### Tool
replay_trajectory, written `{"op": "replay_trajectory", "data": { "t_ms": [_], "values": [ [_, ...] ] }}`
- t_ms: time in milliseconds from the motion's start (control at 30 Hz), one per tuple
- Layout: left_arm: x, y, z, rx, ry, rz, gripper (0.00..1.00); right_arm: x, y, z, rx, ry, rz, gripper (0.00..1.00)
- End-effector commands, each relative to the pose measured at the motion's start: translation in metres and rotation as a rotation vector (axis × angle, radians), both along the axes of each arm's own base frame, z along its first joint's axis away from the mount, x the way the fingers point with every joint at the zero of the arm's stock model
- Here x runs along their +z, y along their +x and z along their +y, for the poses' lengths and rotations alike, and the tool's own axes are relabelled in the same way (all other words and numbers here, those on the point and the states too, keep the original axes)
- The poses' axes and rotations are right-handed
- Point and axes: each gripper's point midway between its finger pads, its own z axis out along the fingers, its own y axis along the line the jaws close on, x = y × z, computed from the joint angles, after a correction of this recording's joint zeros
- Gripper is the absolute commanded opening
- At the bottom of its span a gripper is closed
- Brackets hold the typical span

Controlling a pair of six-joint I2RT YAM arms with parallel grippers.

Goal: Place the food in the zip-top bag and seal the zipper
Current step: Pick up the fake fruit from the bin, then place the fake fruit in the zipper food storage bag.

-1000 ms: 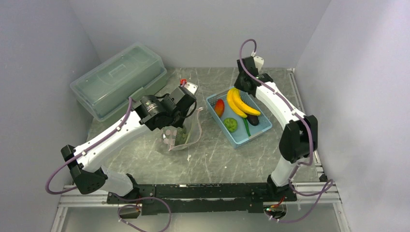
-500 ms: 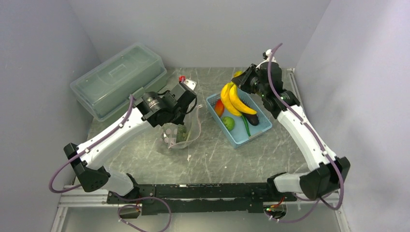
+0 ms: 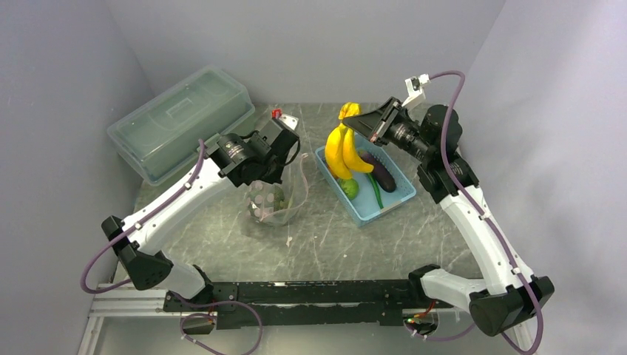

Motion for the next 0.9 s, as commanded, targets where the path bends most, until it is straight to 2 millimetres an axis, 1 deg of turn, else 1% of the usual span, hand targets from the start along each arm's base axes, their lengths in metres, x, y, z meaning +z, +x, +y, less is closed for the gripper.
{"op": "replay_trajectory", "data": {
  "t_ms": [0, 133, 200, 333, 467, 533, 633, 767, 867],
  "values": [
    [0.020, 0.008, -0.008, -0.009, -0.075, -0.040, 0.00, 0.049, -0.038, 0.012, 0.172, 0.136, -0.132, 0.00],
    [0.021, 0.008, -0.009, -0.018, -0.085, -0.038, 0.00, 0.056, -0.054, 0.018, 0.268, 0.146, -0.162, 0.00],
    [0.022, 0.007, -0.009, -0.026, -0.091, -0.038, 0.00, 0.055, -0.060, 0.022, 0.317, 0.131, -0.176, 0.00],
    [0.023, 0.004, -0.009, -0.048, -0.105, -0.037, 0.00, 0.052, -0.079, 0.029, 0.447, 0.121, -0.211, 0.00],
    [0.023, 0.002, -0.008, -0.059, -0.111, -0.033, 0.00, 0.058, -0.101, 0.031, 0.563, 0.163, -0.263, 0.00],
    [0.024, 0.000, -0.008, -0.059, -0.120, -0.033, 0.00, 0.064, -0.107, 0.031, 0.588, 0.202, -0.281, 0.00],
    [0.026, 0.000, -0.007, -0.056, -0.129, -0.037, 0.00, 0.072, -0.110, 0.033, 0.602, 0.265, -0.280, 0.00],
    [0.025, 0.001, -0.007, -0.047, -0.138, -0.030, 0.00, 0.080, -0.118, 0.045, 0.626, 0.351, -0.273, 0.00],
    [0.025, 0.003, -0.007, -0.040, -0.150, -0.030, 0.00, 0.085, -0.123, 0.054, 0.611, 0.419, -0.269, 0.00]
  ]
}}
